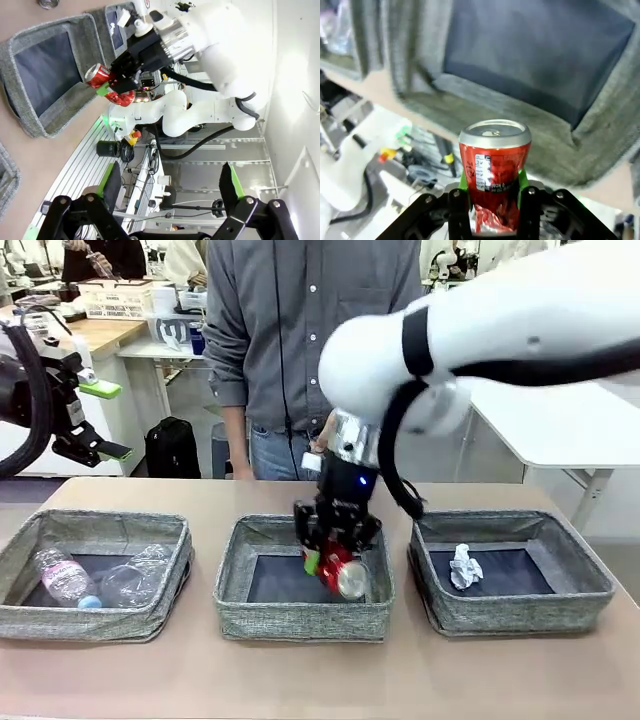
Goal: Sort the waste into the appropriate baskets.
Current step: Place the picked waste into the Fabric basket indicated by the person.
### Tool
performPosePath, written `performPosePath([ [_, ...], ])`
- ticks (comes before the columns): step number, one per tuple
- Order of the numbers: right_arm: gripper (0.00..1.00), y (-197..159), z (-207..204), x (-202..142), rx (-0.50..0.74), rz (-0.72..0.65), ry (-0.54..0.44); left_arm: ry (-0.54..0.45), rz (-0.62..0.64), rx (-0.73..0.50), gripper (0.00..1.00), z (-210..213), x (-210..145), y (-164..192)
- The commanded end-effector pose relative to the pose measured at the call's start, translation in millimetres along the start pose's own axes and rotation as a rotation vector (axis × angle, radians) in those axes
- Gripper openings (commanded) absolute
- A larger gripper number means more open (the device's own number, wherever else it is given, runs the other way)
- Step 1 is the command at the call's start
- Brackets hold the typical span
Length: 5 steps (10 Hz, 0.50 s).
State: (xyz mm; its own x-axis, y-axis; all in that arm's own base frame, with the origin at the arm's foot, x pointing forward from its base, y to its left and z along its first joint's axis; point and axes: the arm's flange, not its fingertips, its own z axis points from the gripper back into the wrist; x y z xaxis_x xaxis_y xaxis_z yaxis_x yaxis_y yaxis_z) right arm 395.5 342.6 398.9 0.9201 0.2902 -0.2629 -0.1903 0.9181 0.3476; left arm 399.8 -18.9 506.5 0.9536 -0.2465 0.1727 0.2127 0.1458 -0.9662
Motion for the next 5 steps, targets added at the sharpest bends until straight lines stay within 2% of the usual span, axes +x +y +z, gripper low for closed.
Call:
performPosePath([
  [1,0.38,1.9,7.2,-9.2,0.04,-0.007,-0.093,0.003,0.003,0.005,1.0,0.2,-1.2,-1.7],
  [3,0.38,1.6,14.7,-2.4,0.051,-0.023,-0.132,0.003,0.003,0.005,1.0,0.2,-1.2,-1.7],
  [5,0.38,2.8,27.7,10.2,0.07,-0.072,-0.225,0.003,0.003,0.005,1.0,0.2,-1.2,-1.7],
])
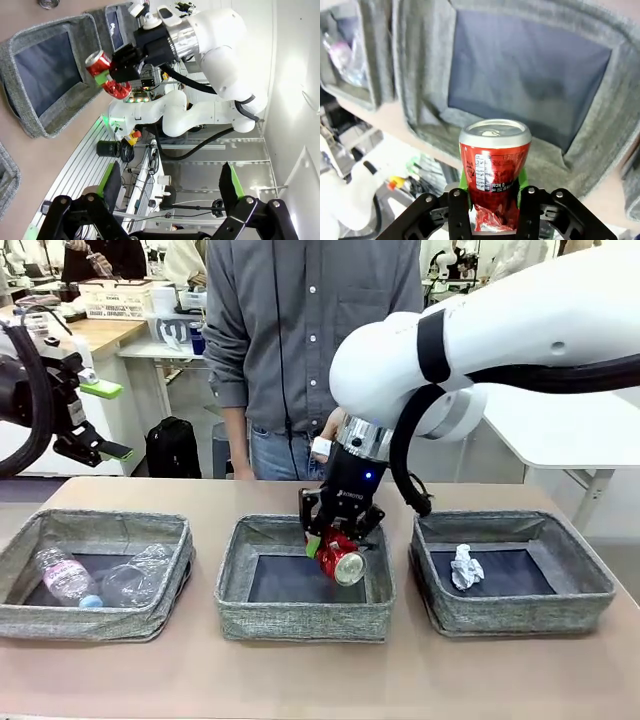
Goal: Sort the waste into the appropriate baskets.
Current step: Place the picked waste into the Fabric basket indicated by the person.
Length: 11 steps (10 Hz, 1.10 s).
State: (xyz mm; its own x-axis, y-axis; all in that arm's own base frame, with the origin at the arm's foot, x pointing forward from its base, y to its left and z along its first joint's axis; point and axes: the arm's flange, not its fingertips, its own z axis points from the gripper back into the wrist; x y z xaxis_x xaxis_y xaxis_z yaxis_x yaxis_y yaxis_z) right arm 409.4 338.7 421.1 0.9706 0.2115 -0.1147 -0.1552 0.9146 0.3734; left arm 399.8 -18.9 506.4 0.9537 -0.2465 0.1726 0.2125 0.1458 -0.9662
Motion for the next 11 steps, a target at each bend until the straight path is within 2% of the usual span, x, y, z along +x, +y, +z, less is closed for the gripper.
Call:
performPosePath([
  [1,0.38,1.9,3.2,11.9,0.044,-0.084,-0.091,0.003,0.003,0.005,1.0,0.1,-1.2,-1.8],
  [5,0.38,3.0,3.4,18.0,0.073,-0.104,-0.093,0.003,0.003,0.005,1.0,0.1,-1.2,-1.8],
  [6,0.45,2.5,4.6,18.2,0.079,-0.11,-0.101,0.003,0.003,0.005,1.0,0.1,-1.2,-1.8],
  [7,0.97,2.3,5.4,18.0,0.078,-0.099,-0.113,0.003,0.003,0.005,1.0,0.1,-1.2,-1.8],
  [8,1.0,2.5,4.8,17.8,0.081,-0.099,-0.11,0.003,0.003,0.005,1.0,0.1,-1.2,-1.8],
  [11,1.0,2.8,4.6,17.5,0.074,-0.1,-0.094,0.003,0.003,0.005,1.0,0.1,-1.2,-1.8],
])
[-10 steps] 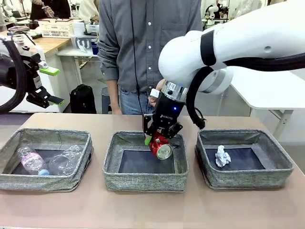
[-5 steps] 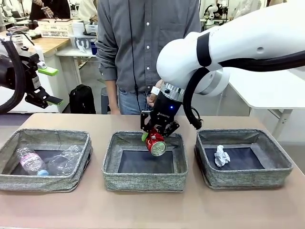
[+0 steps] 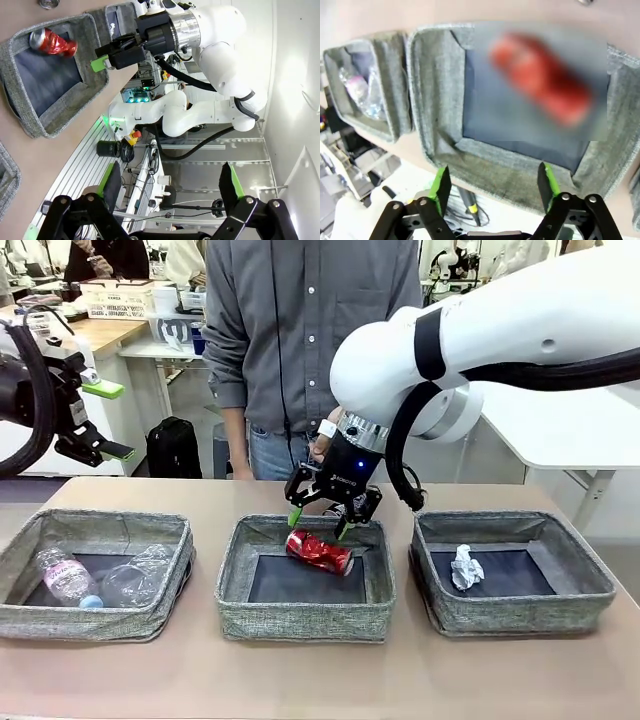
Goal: Sort the waste into the appropriate baskets.
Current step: Place the picked waste into the Fabric basket indicated by the person.
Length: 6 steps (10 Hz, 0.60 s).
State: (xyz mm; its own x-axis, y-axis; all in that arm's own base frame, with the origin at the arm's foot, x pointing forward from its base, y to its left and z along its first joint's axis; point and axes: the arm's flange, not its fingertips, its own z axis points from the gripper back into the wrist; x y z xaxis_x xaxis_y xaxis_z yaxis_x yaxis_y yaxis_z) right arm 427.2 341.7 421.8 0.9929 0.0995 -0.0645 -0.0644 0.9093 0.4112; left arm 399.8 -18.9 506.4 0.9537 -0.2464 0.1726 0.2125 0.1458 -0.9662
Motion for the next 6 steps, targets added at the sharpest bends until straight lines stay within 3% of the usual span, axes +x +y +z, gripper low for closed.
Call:
performPosePath([
  [1,1.0,3.0,1.8,0.1,0.024,-0.021,0.001,0.003,0.003,0.005,1.0,0.1,-1.2,-1.8],
  [4,1.0,4.4,6.1,0.5,0.02,-0.033,0.009,0.003,0.003,0.005,1.0,0.1,-1.2,-1.8],
  [6,1.0,11.4,29.4,-2.4,0.102,-0.049,0.044,0.003,0.003,0.005,1.0,0.1,-1.2,-1.8],
])
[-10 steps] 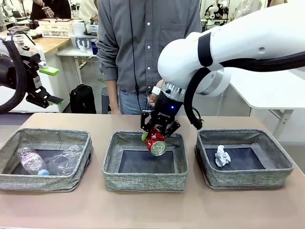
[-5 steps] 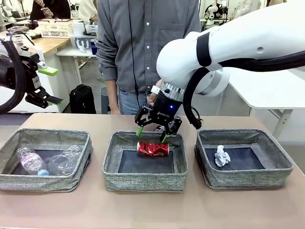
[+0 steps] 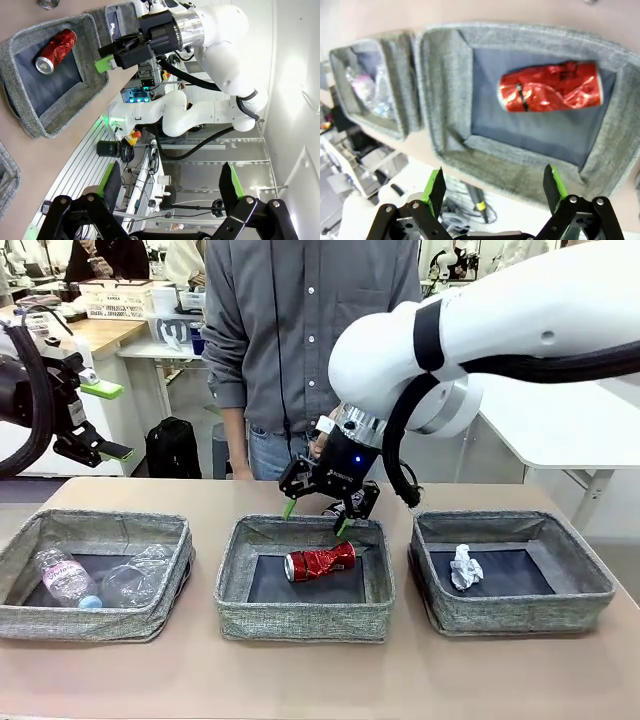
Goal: Sort the waste into the appropriate baskets.
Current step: Place the picked waste into the Fabric basket indicated by the person.
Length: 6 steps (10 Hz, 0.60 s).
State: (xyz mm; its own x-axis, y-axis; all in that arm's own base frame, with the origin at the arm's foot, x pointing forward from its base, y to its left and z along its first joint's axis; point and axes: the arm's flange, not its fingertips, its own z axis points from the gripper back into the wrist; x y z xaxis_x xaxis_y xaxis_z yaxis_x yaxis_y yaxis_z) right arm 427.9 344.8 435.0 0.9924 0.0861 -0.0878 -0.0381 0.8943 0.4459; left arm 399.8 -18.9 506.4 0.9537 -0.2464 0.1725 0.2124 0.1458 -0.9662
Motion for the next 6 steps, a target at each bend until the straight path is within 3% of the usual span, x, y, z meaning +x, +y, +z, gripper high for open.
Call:
performPosePath([
  [1,1.0,11.9,48.1,-7.5,0.198,0.021,0.11,0.003,0.003,0.005,1.0,0.1,-1.2,-1.8],
  [2,1.0,13.1,85.3,-12.0,0.411,0.04,0.194,0.003,0.003,0.005,1.0,0.1,-1.2,-1.8],
  [3,1.0,3.9,119.9,-16.2,0.728,-0.011,0.277,0.003,0.003,0.005,1.0,0.1,-1.2,-1.8],
  [4,1.0,-8.1,134.2,-19.3,0.92,-0.061,0.326,0.003,0.003,0.005,1.0,0.1,-1.2,-1.8],
  [5,1.0,-20.9,135.9,-24.4,1.137,0.048,0.363,0.003,0.003,0.005,1.0,0.1,-1.2,-1.8],
  [6,1.0,-37.2,128.7,-29.7,1.255,0.193,0.34,0.003,0.003,0.005,1.0,0.1,-1.2,-1.8],
])
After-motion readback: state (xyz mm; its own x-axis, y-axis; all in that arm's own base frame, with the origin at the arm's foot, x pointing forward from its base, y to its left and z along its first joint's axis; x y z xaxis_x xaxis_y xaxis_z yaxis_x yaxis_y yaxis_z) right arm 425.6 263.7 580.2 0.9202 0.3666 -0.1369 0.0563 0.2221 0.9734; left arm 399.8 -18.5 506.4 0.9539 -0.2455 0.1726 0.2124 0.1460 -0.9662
